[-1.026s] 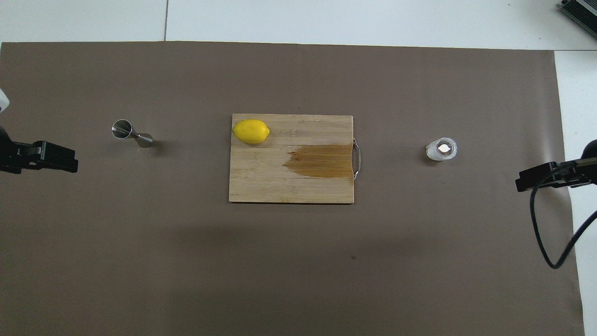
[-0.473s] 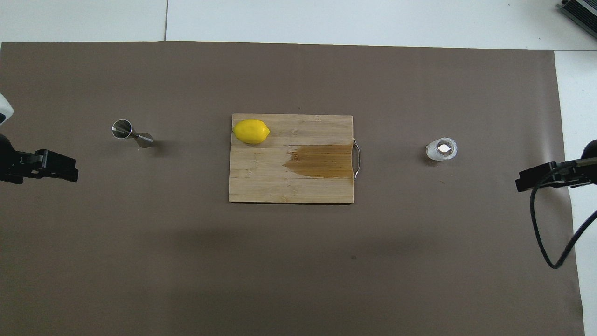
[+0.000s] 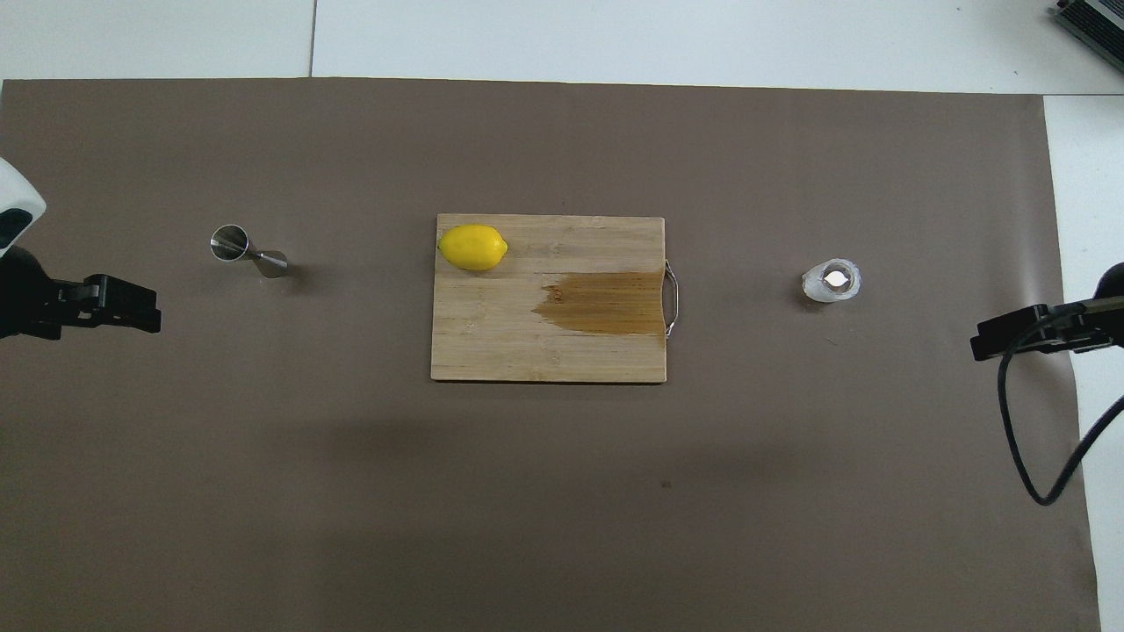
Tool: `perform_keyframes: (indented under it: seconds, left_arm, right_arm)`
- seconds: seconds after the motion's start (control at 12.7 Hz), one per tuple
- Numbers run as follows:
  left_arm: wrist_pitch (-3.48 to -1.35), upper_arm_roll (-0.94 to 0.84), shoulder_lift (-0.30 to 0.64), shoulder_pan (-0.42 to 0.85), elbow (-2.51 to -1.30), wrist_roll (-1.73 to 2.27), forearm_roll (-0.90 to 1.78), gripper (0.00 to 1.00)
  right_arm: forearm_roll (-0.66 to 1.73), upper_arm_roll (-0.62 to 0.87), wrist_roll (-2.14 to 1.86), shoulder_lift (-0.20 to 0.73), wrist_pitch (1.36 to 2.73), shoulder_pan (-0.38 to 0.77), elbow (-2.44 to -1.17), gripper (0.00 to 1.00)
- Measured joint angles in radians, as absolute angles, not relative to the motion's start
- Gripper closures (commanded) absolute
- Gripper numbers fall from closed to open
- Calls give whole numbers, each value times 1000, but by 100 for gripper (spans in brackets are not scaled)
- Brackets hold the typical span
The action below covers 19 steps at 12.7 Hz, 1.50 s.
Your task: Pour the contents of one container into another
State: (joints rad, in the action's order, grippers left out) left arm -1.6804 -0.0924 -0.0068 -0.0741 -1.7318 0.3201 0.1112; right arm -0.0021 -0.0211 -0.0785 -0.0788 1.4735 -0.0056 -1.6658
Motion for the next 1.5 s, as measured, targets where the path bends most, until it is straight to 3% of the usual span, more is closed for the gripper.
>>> perform_keyframes:
  seconds: [0.47, 1.5]
  left_arm:
    - [-1790, -88, 76, -146, -1739, 831, 278, 0]
    - [-2148, -86, 54, -244, -1988, 1506, 691, 0]
  right_arm:
    - [-2, -21, -79, -79, 1473, -6, -1666, 0]
    - [-2, -21, -79, -79, 1473, -6, -1666, 0]
